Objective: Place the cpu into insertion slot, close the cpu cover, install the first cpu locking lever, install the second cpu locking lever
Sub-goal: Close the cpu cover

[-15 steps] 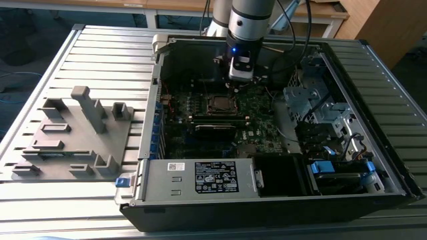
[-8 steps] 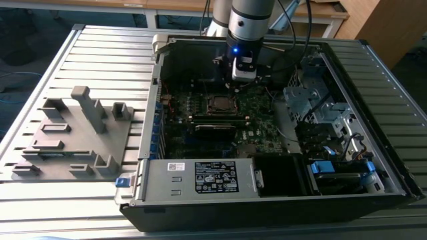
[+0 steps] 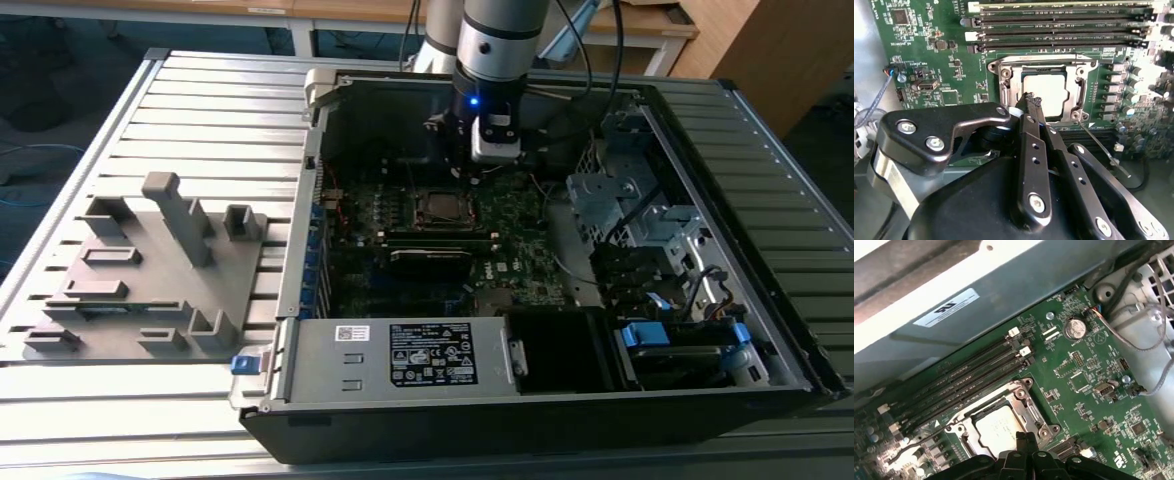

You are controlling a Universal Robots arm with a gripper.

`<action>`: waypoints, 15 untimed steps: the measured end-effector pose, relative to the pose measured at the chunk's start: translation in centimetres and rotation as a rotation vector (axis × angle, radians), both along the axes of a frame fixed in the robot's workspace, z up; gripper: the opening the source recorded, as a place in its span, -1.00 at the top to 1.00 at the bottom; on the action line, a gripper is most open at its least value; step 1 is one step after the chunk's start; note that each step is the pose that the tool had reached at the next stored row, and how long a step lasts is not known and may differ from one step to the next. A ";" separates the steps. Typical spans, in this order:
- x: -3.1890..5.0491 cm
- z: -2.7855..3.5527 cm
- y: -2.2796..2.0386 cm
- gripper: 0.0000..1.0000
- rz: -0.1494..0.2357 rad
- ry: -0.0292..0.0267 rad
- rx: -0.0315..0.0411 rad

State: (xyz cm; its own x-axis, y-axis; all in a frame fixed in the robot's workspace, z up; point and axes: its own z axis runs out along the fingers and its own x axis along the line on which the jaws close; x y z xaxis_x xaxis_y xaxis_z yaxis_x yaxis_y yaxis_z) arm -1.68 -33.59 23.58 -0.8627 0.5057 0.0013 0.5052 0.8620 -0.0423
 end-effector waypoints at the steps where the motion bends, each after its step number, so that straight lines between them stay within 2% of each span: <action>1: 0.00 0.00 0.00 0.79 0.011 -0.0001 0.0000; 15: -0.02 0.00 0.00 0.79 0.141 -0.0014 0.0000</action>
State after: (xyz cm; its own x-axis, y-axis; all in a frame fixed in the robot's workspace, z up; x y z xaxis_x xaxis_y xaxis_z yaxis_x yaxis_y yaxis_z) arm -1.70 -33.59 23.58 -0.9254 0.3789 0.0001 0.3786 0.9246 -0.0416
